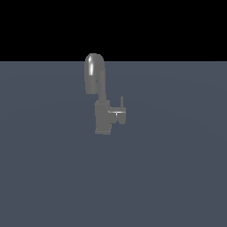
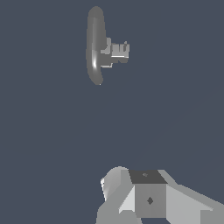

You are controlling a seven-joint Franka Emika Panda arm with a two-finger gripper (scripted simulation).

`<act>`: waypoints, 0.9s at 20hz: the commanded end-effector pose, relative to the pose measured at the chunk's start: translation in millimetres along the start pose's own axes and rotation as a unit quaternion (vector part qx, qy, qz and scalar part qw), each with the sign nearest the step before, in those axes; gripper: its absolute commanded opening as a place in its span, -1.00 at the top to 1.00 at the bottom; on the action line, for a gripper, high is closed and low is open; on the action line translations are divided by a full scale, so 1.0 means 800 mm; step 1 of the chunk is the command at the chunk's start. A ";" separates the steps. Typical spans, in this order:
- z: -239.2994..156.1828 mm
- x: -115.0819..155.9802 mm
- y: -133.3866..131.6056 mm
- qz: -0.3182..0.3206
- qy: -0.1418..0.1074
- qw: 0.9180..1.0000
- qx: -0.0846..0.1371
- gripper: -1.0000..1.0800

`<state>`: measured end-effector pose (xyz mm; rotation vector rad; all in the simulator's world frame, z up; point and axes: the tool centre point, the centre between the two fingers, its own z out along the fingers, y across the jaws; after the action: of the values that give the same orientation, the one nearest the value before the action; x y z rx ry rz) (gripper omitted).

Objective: Turn on the faucet by rotating a designated handle.

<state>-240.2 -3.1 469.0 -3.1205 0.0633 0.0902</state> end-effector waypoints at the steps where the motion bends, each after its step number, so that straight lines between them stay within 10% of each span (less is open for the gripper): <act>1: 0.002 0.009 -0.001 0.009 -0.009 1.000 0.009 1.00; 18: 0.034 0.118 -0.002 0.125 -0.115 0.977 0.126 1.00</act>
<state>-156.4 -4.2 440.1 -2.8434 0.3950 0.3828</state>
